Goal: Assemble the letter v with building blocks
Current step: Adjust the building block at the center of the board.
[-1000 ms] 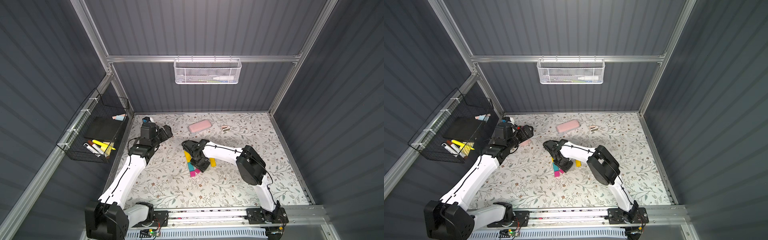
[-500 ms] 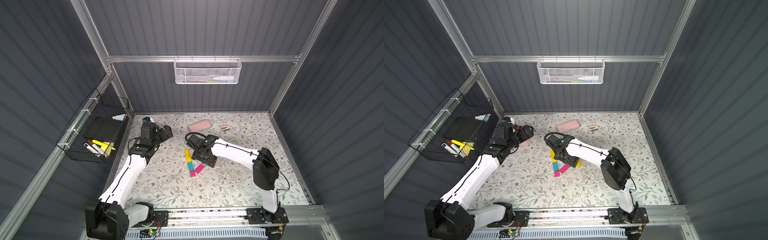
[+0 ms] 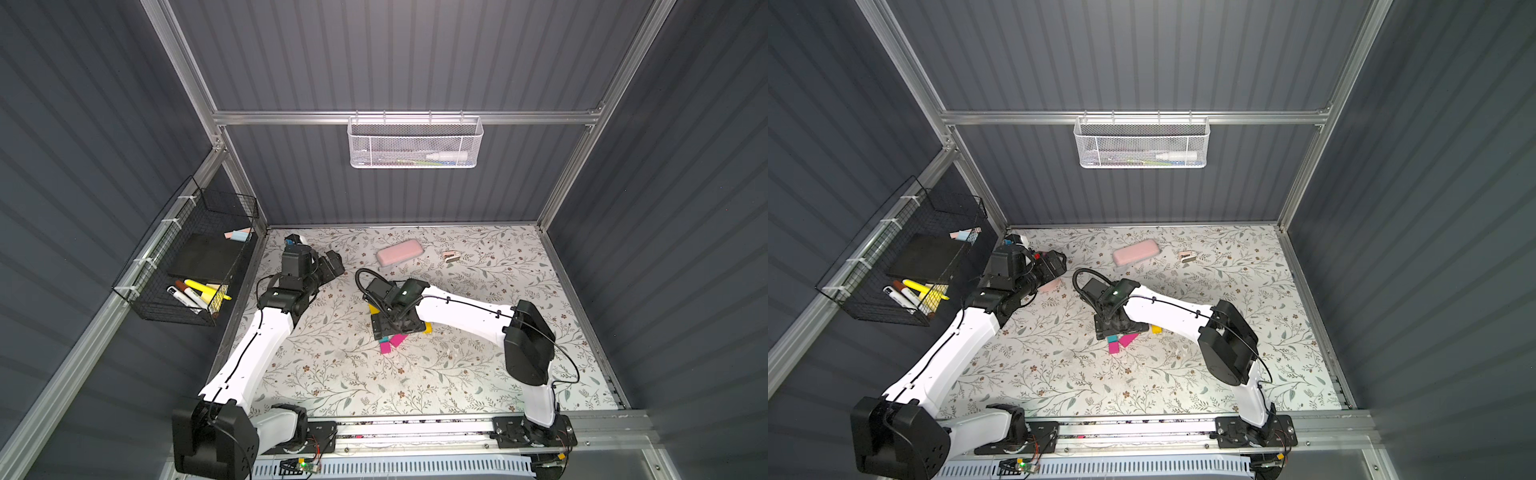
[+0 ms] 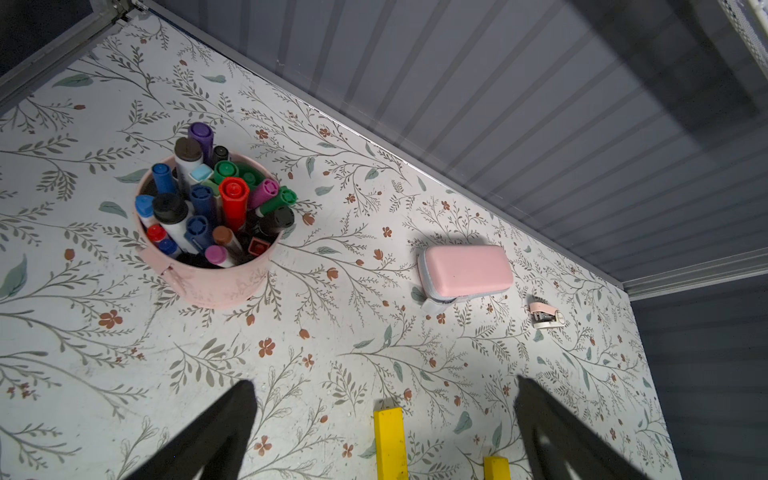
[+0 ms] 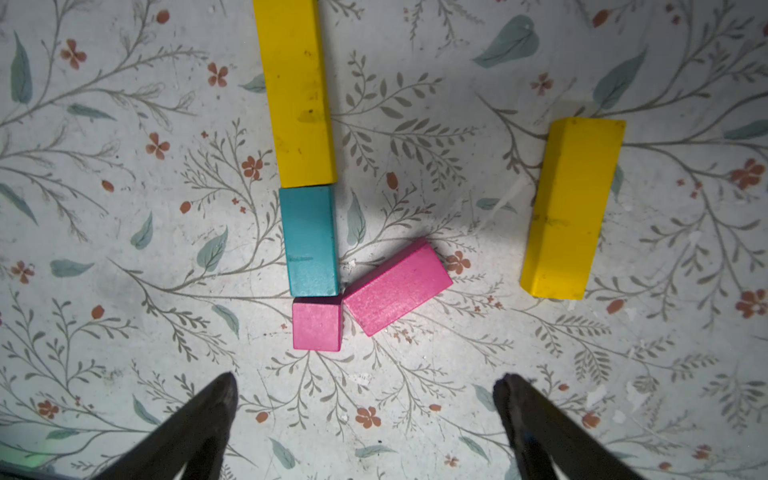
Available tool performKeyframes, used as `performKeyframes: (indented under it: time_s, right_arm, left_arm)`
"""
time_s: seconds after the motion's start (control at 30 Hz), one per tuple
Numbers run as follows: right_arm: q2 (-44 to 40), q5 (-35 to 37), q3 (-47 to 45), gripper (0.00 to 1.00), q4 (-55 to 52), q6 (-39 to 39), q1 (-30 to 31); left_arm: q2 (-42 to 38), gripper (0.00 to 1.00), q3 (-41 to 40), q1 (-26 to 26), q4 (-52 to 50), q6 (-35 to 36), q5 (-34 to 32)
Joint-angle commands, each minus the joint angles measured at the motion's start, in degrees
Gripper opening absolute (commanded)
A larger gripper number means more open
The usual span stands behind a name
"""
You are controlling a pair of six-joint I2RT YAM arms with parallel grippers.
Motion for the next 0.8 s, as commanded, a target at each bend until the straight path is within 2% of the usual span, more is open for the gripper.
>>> performKeyframes:
  time_s: [0.0, 0.17, 0.43, 0.67, 0.77]
  right_arm:
    - [1.1, -3.1, 0.1, 0.99, -2.4, -8.4, -0.1]
    - [4.4, -2.2, 3.6, 0.99, -7.7, -11.8, 1.0]
    - [10.2, 2.9, 10.6, 0.99, -14.4, -11.4, 3.8]
    - [11.7, 4.9, 11.8, 0.99, -14.9, -11.2, 4.9]
    - [12.0, 4.9, 11.6, 0.99, -14.6, -10.1, 4.9]
  left_arm:
    - [-0.7, 0.99, 0.1, 0.6, -0.5, 1.1, 0.4]
    - [-0.1, 0.99, 0.1, 0.7, -0.4, 1.2, 0.5]
    - [0.0, 1.00, 0.0, 0.8, -0.4, 1.2, 0.5]
    - [-0.1, 0.99, 0.0, 1.0, -0.4, 1.3, 0.4]
    - [-0.4, 0.99, 0.3, 2.0, -2.3, 0.8, -2.9]
